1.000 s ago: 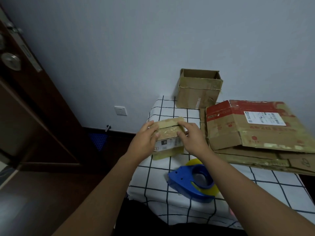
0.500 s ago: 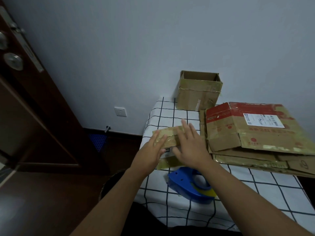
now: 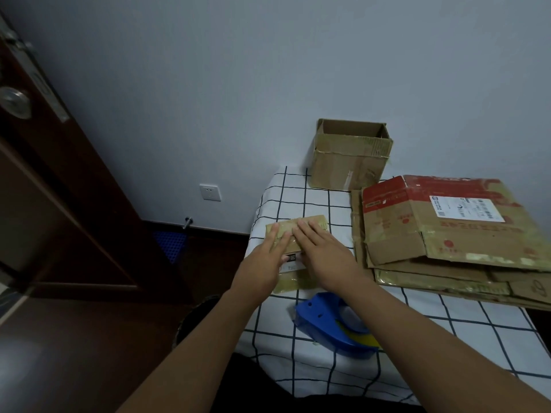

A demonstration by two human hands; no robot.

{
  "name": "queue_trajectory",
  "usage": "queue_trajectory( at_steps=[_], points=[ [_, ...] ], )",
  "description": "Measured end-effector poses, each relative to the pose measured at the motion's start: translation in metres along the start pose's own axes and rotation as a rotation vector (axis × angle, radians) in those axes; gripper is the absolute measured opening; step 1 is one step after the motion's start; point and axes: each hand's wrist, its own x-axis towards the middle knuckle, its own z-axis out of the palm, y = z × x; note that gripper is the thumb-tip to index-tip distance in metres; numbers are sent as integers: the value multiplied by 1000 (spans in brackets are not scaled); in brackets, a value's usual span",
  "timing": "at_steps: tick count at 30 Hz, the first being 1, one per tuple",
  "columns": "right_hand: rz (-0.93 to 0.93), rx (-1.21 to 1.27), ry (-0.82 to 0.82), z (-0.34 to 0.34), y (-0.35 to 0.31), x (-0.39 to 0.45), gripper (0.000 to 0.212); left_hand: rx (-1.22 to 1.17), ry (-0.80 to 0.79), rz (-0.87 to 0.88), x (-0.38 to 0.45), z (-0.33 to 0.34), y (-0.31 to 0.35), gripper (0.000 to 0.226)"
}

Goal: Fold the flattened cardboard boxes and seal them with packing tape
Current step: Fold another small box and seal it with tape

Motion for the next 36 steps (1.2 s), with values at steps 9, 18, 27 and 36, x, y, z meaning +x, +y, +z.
queue_trajectory(
  at_steps=[9,18,27,36],
  points=[
    [80,44,-4,-4,3,1,73,45,87,56,-5,0,-6,66],
    [71,45,-132,-12,4,3,73,63,-1,2,-3,-12,-4,58],
    [87,82,-132,17,3,5,76,45,-43,-48,-6,15,-13,61],
    [60,39,-131,33,8,2,70,38,-25,-85,-10,24,-11,53]
  ],
)
